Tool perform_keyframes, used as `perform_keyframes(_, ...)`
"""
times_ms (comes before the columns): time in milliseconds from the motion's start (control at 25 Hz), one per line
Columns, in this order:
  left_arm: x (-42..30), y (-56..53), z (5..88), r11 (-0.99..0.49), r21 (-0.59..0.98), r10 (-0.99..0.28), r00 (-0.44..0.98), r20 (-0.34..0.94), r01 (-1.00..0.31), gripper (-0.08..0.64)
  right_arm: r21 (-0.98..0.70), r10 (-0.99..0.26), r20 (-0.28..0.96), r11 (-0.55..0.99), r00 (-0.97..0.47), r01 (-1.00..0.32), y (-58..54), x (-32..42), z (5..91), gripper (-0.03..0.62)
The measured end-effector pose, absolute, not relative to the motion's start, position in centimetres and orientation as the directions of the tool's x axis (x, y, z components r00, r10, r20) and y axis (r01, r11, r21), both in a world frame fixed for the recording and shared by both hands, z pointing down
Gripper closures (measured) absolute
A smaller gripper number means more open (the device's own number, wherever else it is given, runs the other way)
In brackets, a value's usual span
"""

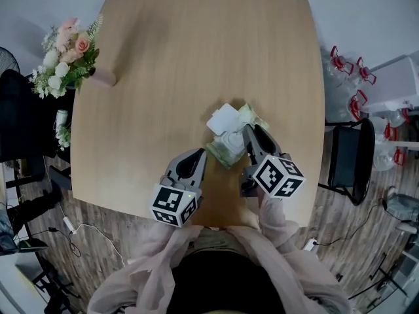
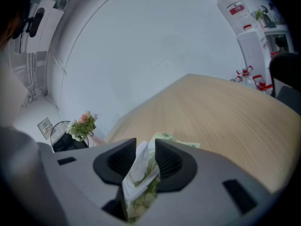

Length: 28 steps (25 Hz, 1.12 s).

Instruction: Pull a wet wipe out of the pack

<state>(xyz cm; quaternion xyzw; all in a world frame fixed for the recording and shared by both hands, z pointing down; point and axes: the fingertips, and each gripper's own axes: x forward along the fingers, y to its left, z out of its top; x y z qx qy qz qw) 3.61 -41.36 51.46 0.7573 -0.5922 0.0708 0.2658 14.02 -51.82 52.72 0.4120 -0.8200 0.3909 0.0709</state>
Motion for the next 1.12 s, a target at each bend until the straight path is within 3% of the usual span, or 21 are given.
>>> perform_keyframes(320, 3.3, -41.0, 51.5, -0.155, 0.321, -0.861, 0.287, 0.419, -0.934, 0.551, -0.564, -0.597, 0.469, 0.365, -0.651, -0.741, -50.7, 13.4, 53.5, 0.468)
perform_keyframes(800, 2.9, -40.1, 50.9, -0.164, 0.314, -0.867, 0.288, 0.407, -0.935, 0.551, -0.525, -0.618, 0.495, 0.349, -0.612, -0.776, -49.5, 13.6, 53.6, 0.565)
perform_keyframes(1120, 2.5, -38.8, 50.5, -0.163, 0.311, -0.873, 0.284, 0.397, -0.936, 0.551, -0.509, -0.625, 0.488, 0.364, -0.609, -0.78, -48.8, 13.5, 53.2, 0.578)
